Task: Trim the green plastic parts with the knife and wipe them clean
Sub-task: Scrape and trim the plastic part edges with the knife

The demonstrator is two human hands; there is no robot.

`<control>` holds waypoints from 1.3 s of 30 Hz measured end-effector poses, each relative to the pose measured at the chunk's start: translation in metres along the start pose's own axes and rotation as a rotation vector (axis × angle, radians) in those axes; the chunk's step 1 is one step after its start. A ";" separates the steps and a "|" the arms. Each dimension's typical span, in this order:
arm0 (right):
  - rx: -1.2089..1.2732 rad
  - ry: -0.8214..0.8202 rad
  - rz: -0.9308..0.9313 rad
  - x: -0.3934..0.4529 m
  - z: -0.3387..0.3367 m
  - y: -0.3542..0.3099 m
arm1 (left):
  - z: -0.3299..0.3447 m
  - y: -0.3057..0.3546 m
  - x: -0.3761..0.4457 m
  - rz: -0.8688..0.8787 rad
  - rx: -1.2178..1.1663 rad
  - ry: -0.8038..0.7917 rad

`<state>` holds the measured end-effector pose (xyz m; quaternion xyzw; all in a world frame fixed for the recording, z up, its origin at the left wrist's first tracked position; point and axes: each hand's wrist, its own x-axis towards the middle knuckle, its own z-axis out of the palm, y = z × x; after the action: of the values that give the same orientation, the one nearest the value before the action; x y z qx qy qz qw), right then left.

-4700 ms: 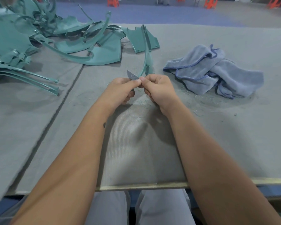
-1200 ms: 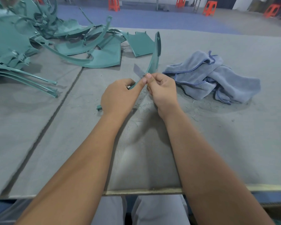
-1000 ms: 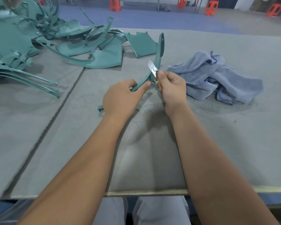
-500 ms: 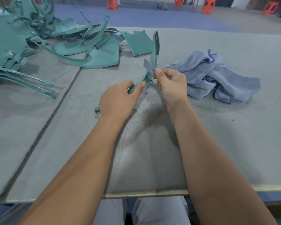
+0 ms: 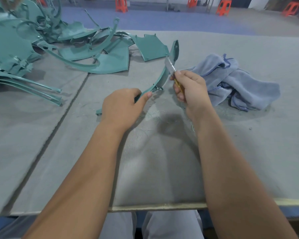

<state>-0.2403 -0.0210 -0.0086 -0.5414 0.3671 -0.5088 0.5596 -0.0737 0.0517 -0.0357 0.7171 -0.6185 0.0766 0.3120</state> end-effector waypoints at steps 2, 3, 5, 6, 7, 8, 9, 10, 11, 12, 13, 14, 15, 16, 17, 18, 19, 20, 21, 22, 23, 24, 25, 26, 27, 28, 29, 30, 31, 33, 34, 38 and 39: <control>-0.030 -0.070 0.008 -0.003 0.003 0.001 | -0.002 0.000 0.000 0.010 -0.076 -0.010; -0.051 -0.100 0.018 -0.004 0.004 0.001 | -0.003 0.000 0.000 0.015 -0.122 -0.012; -0.107 -0.141 0.030 -0.005 0.006 0.001 | -0.004 0.000 0.000 0.022 -0.183 -0.028; -0.133 -0.156 0.024 -0.006 0.007 0.001 | -0.005 0.000 0.001 0.022 -0.200 -0.035; -0.152 -0.171 0.012 -0.007 0.008 0.001 | -0.005 -0.001 0.002 0.030 -0.211 -0.033; -0.161 -0.183 -0.006 -0.008 0.009 0.001 | -0.005 -0.001 0.002 0.046 -0.221 -0.024; -0.163 -0.192 -0.025 -0.009 0.010 0.001 | -0.005 -0.002 0.003 0.059 -0.227 -0.016; -0.160 -0.198 -0.044 -0.010 0.011 0.001 | -0.004 -0.003 0.004 0.066 -0.229 -0.014; -0.155 -0.201 -0.060 -0.011 0.013 0.001 | -0.004 -0.003 0.005 0.069 -0.231 -0.020; -0.153 -0.202 -0.070 -0.011 0.014 0.001 | -0.004 -0.003 0.005 0.068 -0.239 -0.033; -0.156 -0.205 -0.075 -0.012 0.015 0.001 | -0.004 -0.002 0.005 0.053 -0.264 -0.049; -0.159 -0.211 -0.075 -0.012 0.016 0.001 | -0.004 -0.001 0.004 0.032 -0.301 -0.062; -0.163 -0.218 -0.073 -0.012 0.017 0.001 | -0.005 0.001 0.004 0.014 -0.334 -0.070; -0.167 -0.224 -0.073 -0.012 0.018 0.002 | -0.004 0.002 0.003 -0.002 -0.352 -0.076; -0.175 -0.225 -0.076 -0.012 0.018 0.002 | -0.004 0.003 0.002 -0.026 -0.358 -0.075; -0.187 -0.220 -0.084 -0.012 0.019 0.002 | -0.003 0.004 0.002 -0.064 -0.361 -0.066; -0.198 -0.211 -0.096 -0.012 0.019 0.002 | -0.002 0.005 0.003 -0.108 -0.358 -0.046; -0.205 -0.201 -0.109 -0.013 0.020 0.002 | -0.001 0.005 0.004 -0.150 -0.347 -0.024; -0.207 -0.189 -0.118 -0.013 0.020 0.002 | 0.000 0.006 0.005 -0.180 -0.329 -0.009; -0.209 -0.174 -0.124 -0.013 0.020 0.003 | 0.001 0.006 0.006 -0.202 -0.316 -0.001; -0.215 -0.159 -0.128 -0.014 0.021 0.003 | 0.003 0.007 0.006 -0.216 -0.311 0.003; -0.222 -0.146 -0.132 -0.014 0.021 0.002 | 0.004 0.008 0.007 -0.226 -0.310 0.008; -0.227 -0.135 -0.137 -0.014 0.021 0.002 | 0.005 0.008 0.007 -0.235 -0.306 0.016; -0.226 -0.126 -0.142 -0.014 0.021 0.002 | 0.005 0.009 0.007 -0.246 -0.298 0.028; -0.223 -0.117 -0.148 -0.013 0.022 0.001 | 0.005 0.010 0.008 -0.259 -0.288 0.042; -0.222 -0.107 -0.153 -0.013 0.023 0.001 | 0.006 0.011 0.009 -0.272 -0.281 0.052; -0.223 -0.098 -0.157 -0.013 0.023 0.001 | 0.006 0.012 0.010 -0.287 -0.279 0.056; -0.223 -0.091 -0.160 -0.013 0.023 0.001 | 0.006 0.014 0.011 -0.301 -0.278 0.058; -0.220 -0.086 -0.163 -0.012 0.022 0.000 | 0.006 0.015 0.011 -0.312 -0.277 0.063; -0.214 -0.084 -0.168 -0.011 0.021 0.001 | 0.007 0.015 0.011 -0.321 -0.272 0.079; -0.218 -0.086 -0.172 -0.011 0.021 0.002 | 0.007 0.015 0.011 -0.321 -0.271 0.083; -0.202 -0.035 -0.181 -0.009 0.020 0.003 | 0.009 0.011 0.009 -0.317 -0.300 0.072; -0.167 0.000 -0.185 -0.008 0.017 0.002 | 0.009 0.010 0.008 -0.314 -0.304 0.067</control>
<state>-0.2248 -0.0096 -0.0096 -0.6175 0.3568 -0.5261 0.4634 -0.0840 0.0397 -0.0350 0.7463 -0.4930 -0.0434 0.4451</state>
